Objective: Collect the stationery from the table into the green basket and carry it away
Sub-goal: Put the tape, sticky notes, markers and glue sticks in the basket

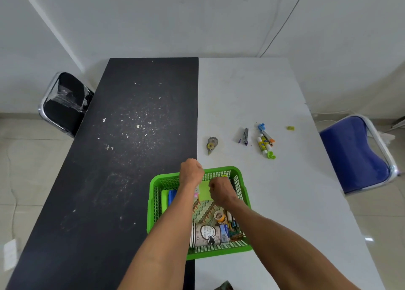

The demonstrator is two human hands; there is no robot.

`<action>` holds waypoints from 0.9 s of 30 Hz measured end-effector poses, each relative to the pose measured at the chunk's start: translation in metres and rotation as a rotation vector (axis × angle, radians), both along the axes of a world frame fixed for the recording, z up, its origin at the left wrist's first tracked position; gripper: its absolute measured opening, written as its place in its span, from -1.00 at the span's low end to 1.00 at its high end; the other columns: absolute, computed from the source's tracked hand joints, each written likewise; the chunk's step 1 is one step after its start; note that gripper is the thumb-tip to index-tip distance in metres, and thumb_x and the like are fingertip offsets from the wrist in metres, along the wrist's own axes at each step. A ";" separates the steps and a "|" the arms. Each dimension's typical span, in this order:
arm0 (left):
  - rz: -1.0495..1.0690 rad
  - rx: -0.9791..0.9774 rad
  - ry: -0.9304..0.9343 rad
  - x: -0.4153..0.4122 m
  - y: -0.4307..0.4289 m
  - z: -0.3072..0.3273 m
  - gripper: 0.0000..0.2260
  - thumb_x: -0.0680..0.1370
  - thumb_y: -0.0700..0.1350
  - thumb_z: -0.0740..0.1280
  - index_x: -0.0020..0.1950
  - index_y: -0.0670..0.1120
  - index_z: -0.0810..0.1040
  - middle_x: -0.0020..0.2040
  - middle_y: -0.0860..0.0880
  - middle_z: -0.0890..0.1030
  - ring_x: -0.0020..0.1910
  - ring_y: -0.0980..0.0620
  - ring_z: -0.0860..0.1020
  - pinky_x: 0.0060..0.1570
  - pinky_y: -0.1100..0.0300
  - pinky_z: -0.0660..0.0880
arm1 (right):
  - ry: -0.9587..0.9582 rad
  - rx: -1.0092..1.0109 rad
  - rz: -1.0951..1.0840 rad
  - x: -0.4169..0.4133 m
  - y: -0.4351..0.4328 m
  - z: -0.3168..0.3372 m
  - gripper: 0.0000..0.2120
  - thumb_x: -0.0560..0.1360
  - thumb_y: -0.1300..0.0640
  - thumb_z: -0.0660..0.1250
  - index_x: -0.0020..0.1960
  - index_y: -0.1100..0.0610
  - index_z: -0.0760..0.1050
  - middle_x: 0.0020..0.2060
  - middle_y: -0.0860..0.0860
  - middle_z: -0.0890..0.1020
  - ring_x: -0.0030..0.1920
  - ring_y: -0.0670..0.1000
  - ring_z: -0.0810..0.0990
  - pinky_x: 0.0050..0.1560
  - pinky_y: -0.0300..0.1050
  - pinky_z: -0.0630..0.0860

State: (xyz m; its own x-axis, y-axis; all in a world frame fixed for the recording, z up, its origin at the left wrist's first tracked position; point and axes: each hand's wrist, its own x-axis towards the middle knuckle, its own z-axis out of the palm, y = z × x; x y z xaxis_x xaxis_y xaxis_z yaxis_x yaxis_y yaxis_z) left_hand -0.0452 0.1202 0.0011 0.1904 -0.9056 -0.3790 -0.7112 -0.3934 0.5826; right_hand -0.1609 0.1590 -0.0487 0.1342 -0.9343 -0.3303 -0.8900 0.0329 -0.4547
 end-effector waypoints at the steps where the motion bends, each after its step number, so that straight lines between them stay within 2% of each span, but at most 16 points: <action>1: 0.001 -0.028 0.011 -0.002 -0.004 0.001 -0.78 0.50 -0.32 0.20 -0.16 -0.17 0.64 -0.12 -0.09 0.65 -0.17 -0.06 0.61 -0.18 0.09 0.60 | -0.025 -0.048 -0.003 -0.003 -0.004 0.004 -0.82 0.40 0.35 0.18 -0.24 0.28 0.56 -0.29 0.20 0.63 -0.24 0.21 0.58 -0.25 0.01 0.52; 4: -0.019 -0.072 0.022 -0.010 -0.017 0.006 -0.77 0.49 -0.34 0.22 -0.05 -0.15 0.65 -0.01 -0.11 0.67 -0.04 -0.10 0.62 -0.10 0.15 0.55 | -0.102 -0.170 -0.040 -0.016 -0.017 0.020 -0.83 0.43 0.30 0.21 -0.24 0.26 0.57 -0.31 0.19 0.63 -0.29 0.21 0.55 -0.27 -0.03 0.43; 7: -0.052 -0.096 -0.001 -0.021 -0.031 0.007 -0.77 0.50 -0.32 0.22 -0.03 -0.14 0.66 -0.01 -0.15 0.66 -0.02 -0.15 0.61 -0.07 0.10 0.56 | -0.169 -0.264 -0.127 -0.034 -0.035 0.029 -0.81 0.45 0.28 0.25 -0.07 0.24 0.63 -0.17 0.17 0.68 -0.17 0.20 0.61 -0.13 -0.01 0.52; 11: -0.208 -0.108 -0.124 -0.038 -0.049 0.000 -0.76 0.55 -0.25 0.22 0.12 -0.11 0.62 0.09 -0.16 0.63 0.03 -0.16 0.59 -0.05 0.05 0.55 | -0.228 -0.301 -0.280 -0.058 -0.064 0.033 -0.82 0.43 0.32 0.26 -0.07 0.28 0.64 -0.16 0.19 0.68 -0.16 0.19 0.62 -0.11 0.01 0.54; 17: -0.391 -0.117 -0.225 -0.062 -0.081 -0.020 -0.74 0.56 -0.25 0.23 0.23 -0.11 0.54 0.20 -0.12 0.57 0.13 -0.13 0.56 0.06 0.05 0.51 | -0.186 -0.235 -0.417 -0.098 -0.109 0.015 -0.81 0.43 0.32 0.27 -0.07 0.28 0.64 -0.14 0.21 0.68 -0.12 0.21 0.62 -0.11 -0.05 0.53; 23: -0.400 -0.113 -0.203 -0.075 -0.115 -0.046 -0.77 0.53 -0.29 0.23 0.16 -0.15 0.54 0.17 -0.07 0.52 -0.01 -0.11 0.58 -0.08 0.08 0.52 | -0.101 -0.158 -0.485 -0.126 -0.149 -0.012 -0.79 0.45 0.30 0.24 -0.05 0.25 0.63 -0.13 0.21 0.66 -0.10 0.21 0.60 -0.18 -0.03 0.51; 27: -0.384 -0.104 -0.204 -0.076 -0.132 -0.063 -0.76 0.52 -0.32 0.21 0.13 -0.18 0.55 0.16 -0.08 0.53 0.03 -0.11 0.56 -0.09 0.09 0.49 | -0.057 -0.124 -0.508 -0.136 -0.169 -0.031 -0.82 0.49 0.25 0.25 0.01 0.22 0.61 -0.05 0.19 0.60 -0.04 0.21 0.59 -0.14 0.01 0.53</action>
State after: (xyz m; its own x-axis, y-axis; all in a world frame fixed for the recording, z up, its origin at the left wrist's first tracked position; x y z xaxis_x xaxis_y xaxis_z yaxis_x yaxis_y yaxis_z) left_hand -0.1215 -0.0113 -0.0622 -0.1058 -0.9564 -0.2723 -0.8986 -0.0252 0.4380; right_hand -0.2965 -0.0103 -0.0793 -0.3309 -0.9181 -0.2181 -0.7496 0.3961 -0.5302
